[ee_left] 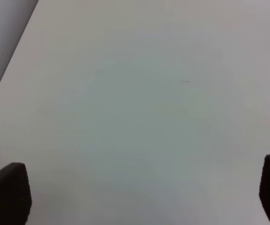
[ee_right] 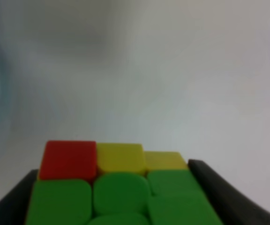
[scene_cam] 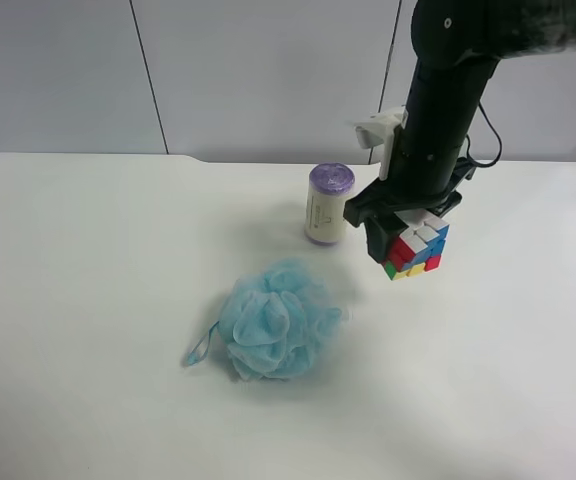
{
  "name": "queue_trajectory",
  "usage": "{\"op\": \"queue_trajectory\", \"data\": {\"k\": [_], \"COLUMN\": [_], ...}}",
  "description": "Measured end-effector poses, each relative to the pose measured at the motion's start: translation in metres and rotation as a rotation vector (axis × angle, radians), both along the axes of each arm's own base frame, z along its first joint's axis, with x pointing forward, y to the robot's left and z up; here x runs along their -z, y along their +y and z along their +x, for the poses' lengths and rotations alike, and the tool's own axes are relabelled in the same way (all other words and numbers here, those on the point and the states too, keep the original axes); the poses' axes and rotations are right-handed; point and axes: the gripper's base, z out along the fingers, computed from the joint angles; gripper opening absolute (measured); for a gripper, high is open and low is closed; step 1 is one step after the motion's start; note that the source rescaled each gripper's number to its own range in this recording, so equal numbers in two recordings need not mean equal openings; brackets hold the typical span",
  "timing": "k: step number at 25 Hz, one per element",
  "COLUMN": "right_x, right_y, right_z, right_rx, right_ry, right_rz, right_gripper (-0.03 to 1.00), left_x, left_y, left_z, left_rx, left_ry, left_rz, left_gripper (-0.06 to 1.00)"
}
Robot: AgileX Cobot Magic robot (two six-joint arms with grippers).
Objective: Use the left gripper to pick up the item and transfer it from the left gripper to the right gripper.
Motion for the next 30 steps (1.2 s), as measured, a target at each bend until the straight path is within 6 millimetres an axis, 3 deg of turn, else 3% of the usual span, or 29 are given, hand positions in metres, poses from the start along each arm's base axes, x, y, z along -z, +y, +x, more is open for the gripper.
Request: {"op": "queue_trajectory", "data": {"k": [6,18,30], "right_x": [0.017,0.068,0.078], "right_y": [-0.012,-0.026,-0.033], "right_z": [0.000,-0.024,-0.027], "right_rx": [0.014,0.006,-0.012], "right_ry": [-0.015,-0.039,-0.098], "right_rz": [-0.023,-0.038,-0.073], "right_gripper": [0.02,0.02,0.02], "left_x": [0.000,0.000,0.000], "left_y": [0.000,0.000,0.000], "left_z": [0.000,0.000,0.000], "left_rx": [0.000,0.000,0.000], "left_ry": [0.000,0.000,0.000], "left_rz": [0.000,0.000,0.000], "left_gripper": [0.99,0.99,0.99]}}
